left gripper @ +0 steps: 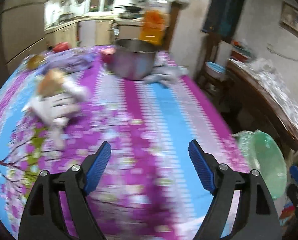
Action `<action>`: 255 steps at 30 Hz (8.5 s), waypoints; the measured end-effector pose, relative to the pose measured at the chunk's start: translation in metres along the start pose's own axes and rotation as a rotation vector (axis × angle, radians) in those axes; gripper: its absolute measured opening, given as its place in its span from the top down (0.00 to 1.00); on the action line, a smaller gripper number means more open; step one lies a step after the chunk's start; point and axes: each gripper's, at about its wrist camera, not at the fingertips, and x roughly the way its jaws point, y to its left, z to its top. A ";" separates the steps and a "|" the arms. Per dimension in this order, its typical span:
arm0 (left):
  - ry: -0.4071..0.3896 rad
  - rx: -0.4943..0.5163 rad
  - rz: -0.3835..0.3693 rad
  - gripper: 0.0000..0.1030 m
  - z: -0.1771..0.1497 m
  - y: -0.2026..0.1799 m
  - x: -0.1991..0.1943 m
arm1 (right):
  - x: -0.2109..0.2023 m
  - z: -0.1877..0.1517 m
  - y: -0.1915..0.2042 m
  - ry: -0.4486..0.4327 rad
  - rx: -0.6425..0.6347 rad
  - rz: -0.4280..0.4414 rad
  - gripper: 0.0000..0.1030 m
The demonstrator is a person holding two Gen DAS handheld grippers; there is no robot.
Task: Collect trash
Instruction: 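Move both open tools back toward the white gloves on the table, then grasp a white glove with the left tool while the right tool grasps another glove, then carry both white gloves off the table over the green bin, then open the left tool over the bin while the right tool releases its glove, then move both open tools back to the table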
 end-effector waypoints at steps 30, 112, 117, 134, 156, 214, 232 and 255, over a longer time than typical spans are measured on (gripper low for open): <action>-0.115 -0.467 0.187 0.22 0.013 0.293 -0.042 | 0.358 0.093 0.328 0.548 -0.178 0.633 0.34; -0.072 -0.117 0.104 0.94 -0.043 0.255 -0.067 | 0.216 0.034 0.324 0.213 -0.316 0.411 0.81; -0.163 -0.088 0.102 0.98 -0.021 0.244 -0.088 | 0.190 0.036 0.313 0.151 -0.344 0.377 0.81; -0.343 0.092 0.055 0.98 0.052 0.156 -0.141 | 0.111 0.041 0.250 -0.016 -0.300 0.265 0.81; -0.311 0.246 -0.248 0.98 0.020 -0.017 -0.129 | -0.018 0.055 0.118 -0.206 -0.248 -0.056 0.81; -0.056 0.584 -0.465 0.98 -0.022 -0.326 -0.027 | -0.014 0.027 -0.211 0.440 0.166 -0.201 0.80; -0.031 0.543 -0.402 0.34 -0.014 -0.317 -0.015 | -0.022 0.019 -0.217 0.397 0.192 -0.203 0.59; -0.083 0.259 -0.044 0.30 0.000 -0.025 -0.042 | -0.025 -0.008 -0.005 -0.008 -0.078 0.030 0.19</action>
